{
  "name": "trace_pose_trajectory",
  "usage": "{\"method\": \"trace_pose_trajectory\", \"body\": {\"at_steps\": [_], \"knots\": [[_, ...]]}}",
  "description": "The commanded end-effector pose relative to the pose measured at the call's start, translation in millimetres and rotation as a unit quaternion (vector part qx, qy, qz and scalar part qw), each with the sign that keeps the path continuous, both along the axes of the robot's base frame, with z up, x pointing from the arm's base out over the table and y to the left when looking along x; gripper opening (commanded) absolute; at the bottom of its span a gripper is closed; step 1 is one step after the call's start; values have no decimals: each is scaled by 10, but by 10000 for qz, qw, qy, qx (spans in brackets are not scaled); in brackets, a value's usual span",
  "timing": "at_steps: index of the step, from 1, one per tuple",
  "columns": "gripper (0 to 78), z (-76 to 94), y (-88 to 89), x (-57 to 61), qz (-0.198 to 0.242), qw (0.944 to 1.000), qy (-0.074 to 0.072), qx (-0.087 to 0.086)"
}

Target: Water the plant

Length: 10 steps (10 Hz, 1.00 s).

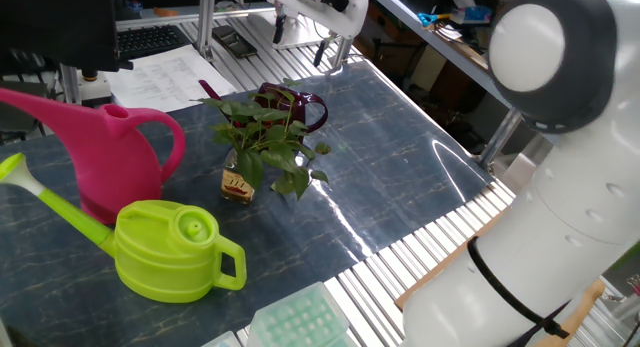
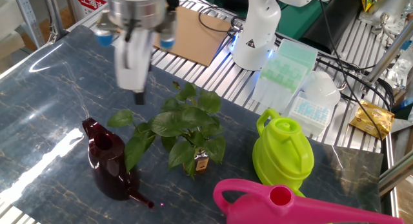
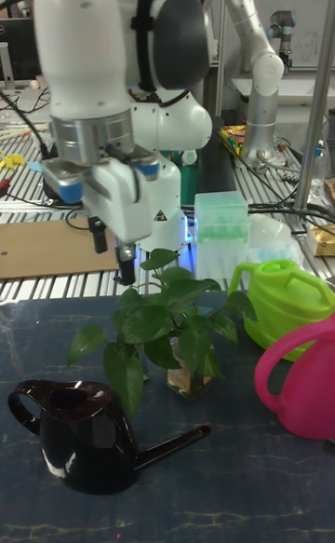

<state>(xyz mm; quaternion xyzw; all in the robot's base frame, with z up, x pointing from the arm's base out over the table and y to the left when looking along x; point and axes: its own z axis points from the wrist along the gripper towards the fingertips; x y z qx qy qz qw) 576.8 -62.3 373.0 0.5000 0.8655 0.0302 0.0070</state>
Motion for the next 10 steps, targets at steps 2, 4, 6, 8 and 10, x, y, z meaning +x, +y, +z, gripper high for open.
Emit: {"method": "trace_pose_trajectory", "body": {"at_steps": [2,4,6,8,10], "knots": [[774,-85,-390,263,-384,9993,-12,5],[774,-147,-498,325,-524,9986,-6,-4],[774,-204,-596,375,-681,9977,-3,11],[774,-268,-709,424,-814,9967,-1,23],[774,-321,-811,461,-896,9960,2,31]]}}
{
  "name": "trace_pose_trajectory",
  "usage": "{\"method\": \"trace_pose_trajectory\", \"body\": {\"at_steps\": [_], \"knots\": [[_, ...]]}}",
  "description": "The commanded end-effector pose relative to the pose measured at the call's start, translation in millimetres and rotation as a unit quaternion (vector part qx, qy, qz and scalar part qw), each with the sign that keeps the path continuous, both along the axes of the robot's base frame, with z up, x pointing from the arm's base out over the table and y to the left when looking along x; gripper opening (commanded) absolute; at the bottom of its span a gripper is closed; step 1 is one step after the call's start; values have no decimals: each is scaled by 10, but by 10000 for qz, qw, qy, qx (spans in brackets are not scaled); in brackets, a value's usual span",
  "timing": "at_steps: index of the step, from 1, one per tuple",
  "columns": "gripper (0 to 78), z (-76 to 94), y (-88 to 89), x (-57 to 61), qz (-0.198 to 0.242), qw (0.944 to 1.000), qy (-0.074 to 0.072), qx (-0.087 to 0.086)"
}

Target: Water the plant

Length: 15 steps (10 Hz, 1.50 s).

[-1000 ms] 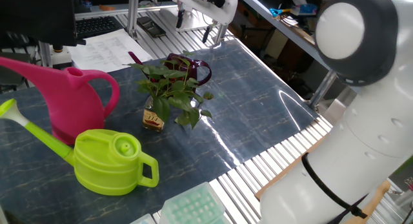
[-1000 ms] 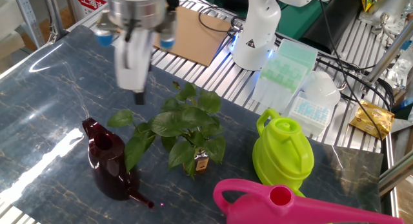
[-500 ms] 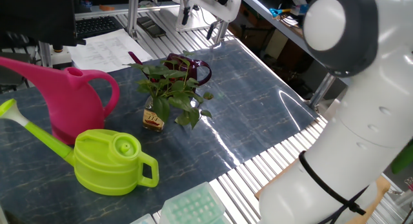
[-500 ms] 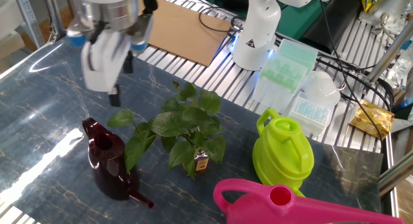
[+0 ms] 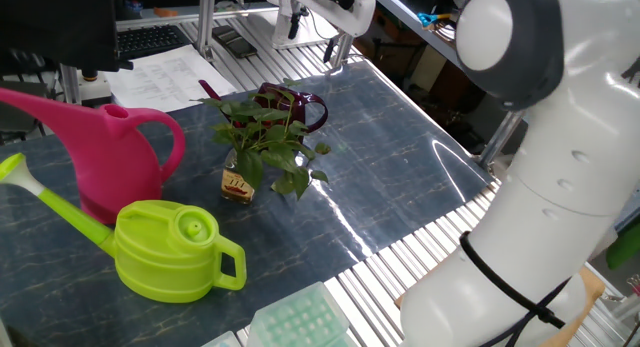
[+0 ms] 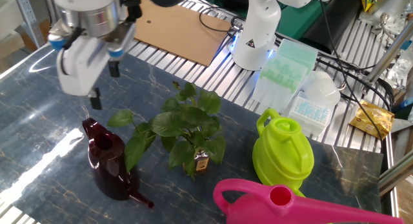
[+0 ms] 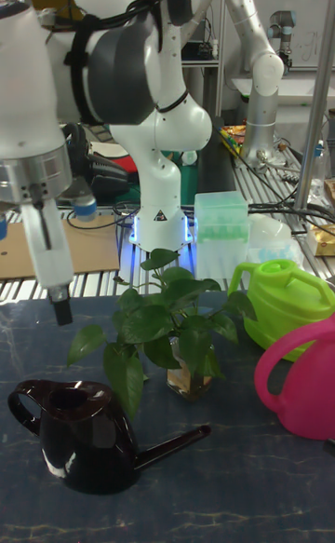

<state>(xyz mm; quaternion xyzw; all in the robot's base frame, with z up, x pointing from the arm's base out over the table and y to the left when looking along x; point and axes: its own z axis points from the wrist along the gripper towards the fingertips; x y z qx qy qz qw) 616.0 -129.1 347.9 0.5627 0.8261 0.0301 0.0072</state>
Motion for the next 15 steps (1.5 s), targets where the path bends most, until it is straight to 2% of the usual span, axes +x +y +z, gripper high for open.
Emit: {"method": "trace_pose_trajectory", "body": {"at_steps": [1,6,8,15], "knots": [[774,-115,-237,96,-195,9998,-14,24],[774,-195,-408,136,-596,9981,-7,135],[774,-238,-465,148,-633,9979,-20,143],[774,-531,-510,175,-818,9965,-128,120]]}}
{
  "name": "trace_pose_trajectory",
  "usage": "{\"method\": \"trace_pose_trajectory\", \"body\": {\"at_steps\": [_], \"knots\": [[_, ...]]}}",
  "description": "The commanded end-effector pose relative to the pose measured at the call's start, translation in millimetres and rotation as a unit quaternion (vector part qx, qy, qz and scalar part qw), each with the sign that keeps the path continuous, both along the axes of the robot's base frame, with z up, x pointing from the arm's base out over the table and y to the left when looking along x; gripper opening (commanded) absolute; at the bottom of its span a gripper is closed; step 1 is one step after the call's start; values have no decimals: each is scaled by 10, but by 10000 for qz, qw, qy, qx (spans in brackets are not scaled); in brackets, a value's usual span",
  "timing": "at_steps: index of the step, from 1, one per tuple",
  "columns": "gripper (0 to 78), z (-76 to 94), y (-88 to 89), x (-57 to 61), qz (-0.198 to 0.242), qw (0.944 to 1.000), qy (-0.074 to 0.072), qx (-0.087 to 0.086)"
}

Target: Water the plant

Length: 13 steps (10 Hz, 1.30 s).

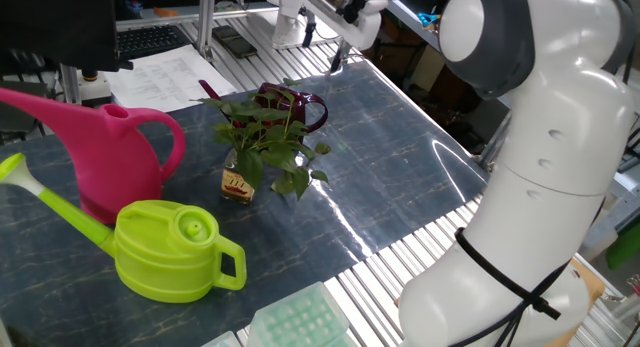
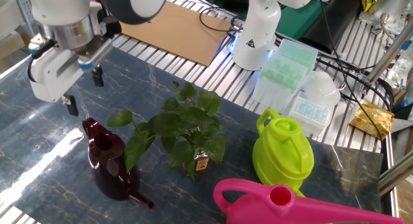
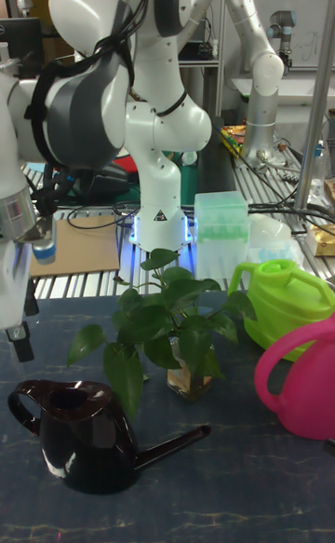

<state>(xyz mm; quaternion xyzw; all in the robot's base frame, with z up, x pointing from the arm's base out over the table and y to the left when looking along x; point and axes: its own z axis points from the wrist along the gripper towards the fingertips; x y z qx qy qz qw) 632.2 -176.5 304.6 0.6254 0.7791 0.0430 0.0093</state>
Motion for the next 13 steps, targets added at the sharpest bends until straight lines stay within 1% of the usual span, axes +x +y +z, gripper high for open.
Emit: {"method": "trace_pose_trajectory", "body": {"at_steps": [1,3,5,6,9,10,11,13], "knots": [[774,-145,-47,14,-50,10000,-74,2],[774,-210,-52,14,-77,9999,-93,-14],[774,-251,-59,14,-114,9999,-103,13],[774,-270,-61,13,-79,9999,-130,-5],[774,-275,-61,14,-115,9997,-195,-24],[774,-275,-61,14,-159,9997,-197,-27],[774,-275,-61,14,-214,9996,-149,-50],[774,-275,-61,14,-415,9990,138,30]]}}
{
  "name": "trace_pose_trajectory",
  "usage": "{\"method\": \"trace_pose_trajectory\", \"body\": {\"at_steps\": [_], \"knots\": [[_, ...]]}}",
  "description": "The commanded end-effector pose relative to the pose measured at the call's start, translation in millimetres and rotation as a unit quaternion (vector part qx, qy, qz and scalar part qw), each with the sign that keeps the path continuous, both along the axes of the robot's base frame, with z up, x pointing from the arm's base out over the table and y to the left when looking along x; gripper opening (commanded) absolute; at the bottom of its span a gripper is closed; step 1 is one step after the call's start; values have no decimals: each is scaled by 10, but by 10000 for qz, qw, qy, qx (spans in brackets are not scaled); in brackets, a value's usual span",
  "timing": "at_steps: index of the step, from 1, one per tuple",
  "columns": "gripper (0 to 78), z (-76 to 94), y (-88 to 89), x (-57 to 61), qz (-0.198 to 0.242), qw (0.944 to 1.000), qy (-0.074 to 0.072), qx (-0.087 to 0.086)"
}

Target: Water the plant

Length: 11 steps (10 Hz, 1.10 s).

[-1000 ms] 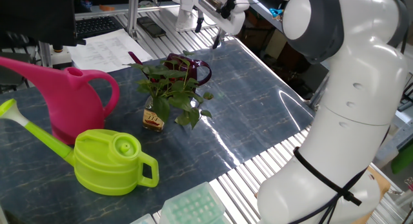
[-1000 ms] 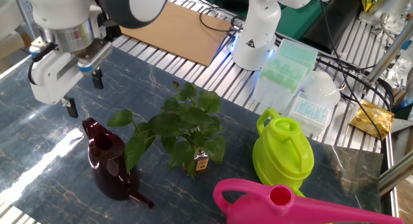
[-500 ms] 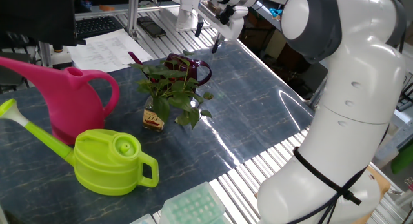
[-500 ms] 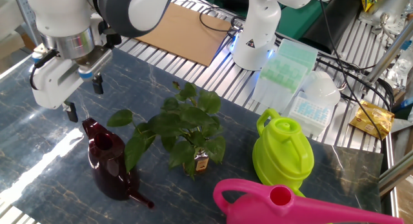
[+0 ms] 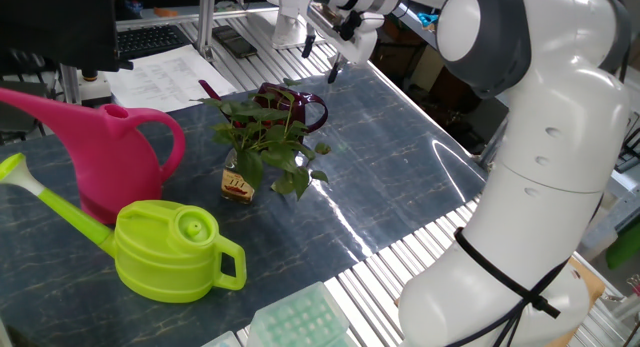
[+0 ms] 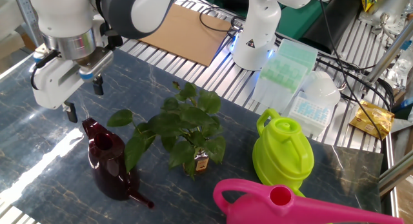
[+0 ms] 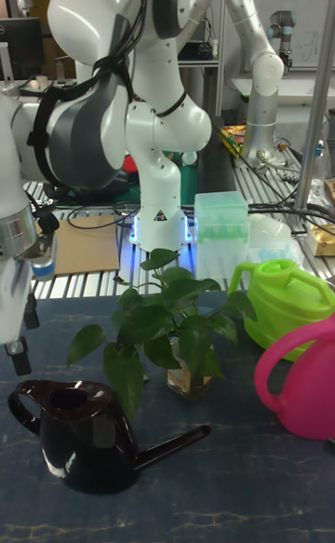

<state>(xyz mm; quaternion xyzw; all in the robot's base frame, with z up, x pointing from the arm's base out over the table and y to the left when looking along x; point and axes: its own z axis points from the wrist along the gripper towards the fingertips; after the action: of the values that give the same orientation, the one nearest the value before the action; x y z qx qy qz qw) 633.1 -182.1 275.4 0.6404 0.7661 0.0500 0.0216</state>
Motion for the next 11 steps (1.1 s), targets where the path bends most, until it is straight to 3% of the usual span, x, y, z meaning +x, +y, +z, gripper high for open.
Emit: {"method": "trace_pose_trajectory", "body": {"at_steps": [1,3,4,5,8,11], "knots": [[774,17,-5,5,-243,9992,311,57],[774,17,-5,5,-432,9981,422,72],[774,17,-5,5,-455,9980,423,90],[774,17,-5,5,-487,9977,411,228],[774,3,-1,11,-562,9976,383,132],[774,-148,18,60,-637,9973,326,162]]}}
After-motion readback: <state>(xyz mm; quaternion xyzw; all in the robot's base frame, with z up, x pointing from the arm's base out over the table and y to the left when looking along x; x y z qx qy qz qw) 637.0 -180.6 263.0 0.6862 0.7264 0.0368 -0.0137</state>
